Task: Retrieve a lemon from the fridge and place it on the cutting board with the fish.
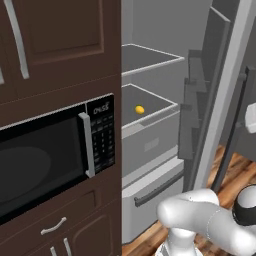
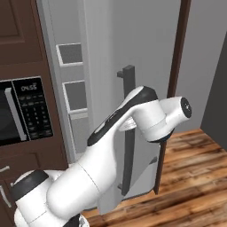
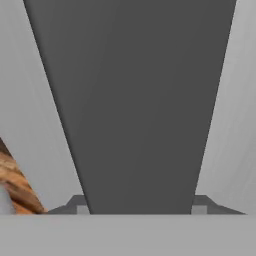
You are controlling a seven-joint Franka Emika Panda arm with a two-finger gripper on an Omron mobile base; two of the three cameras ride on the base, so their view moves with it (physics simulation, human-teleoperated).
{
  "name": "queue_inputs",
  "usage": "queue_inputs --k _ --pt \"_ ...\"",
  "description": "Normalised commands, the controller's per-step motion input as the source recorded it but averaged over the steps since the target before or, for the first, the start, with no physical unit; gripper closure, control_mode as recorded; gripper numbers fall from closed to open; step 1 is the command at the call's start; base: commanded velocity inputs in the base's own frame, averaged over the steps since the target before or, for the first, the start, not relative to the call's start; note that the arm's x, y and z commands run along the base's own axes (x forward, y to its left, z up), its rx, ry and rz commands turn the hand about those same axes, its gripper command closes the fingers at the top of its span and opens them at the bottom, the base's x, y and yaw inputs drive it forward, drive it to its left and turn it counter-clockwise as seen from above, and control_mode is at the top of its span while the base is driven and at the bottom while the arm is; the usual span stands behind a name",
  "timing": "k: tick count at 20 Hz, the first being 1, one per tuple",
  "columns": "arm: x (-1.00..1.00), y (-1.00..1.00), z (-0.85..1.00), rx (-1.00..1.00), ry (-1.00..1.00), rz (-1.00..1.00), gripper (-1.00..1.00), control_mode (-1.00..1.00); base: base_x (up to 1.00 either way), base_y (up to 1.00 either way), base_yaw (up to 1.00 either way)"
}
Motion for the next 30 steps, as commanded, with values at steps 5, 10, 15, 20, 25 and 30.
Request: queue_inputs --k 5,10,15,20,25,30 --pt "-0.15 -0.37 0.02 0.02 -0.02 -0.02 -1.00 -1.00 0.00 0.00 0.00" --pt "-0.65 -0.02 0.28 -0.08 -0.05 -0.10 -1.00 -1.00 0.00 0.00 0.00" --pt "-0.94 0.49 0.56 -0.25 0.00 -0.20 -1.00 -1.00 0.00 0.00 0.00" --pt "-0.46 0.60 0.39 -0.39 0.11 -0.31 -1.00 -1.00 0.00 0.00 0.00" --pt "-0.12 0.45 0.12 -0.50 0.10 -0.38 -1.00 -1.00 0.00 0.00 0.00" --pt "0.01 0.37 0.00 -0.48 0.11 -0.48 -1.00 -1.00 0.00 0.00 0.00"
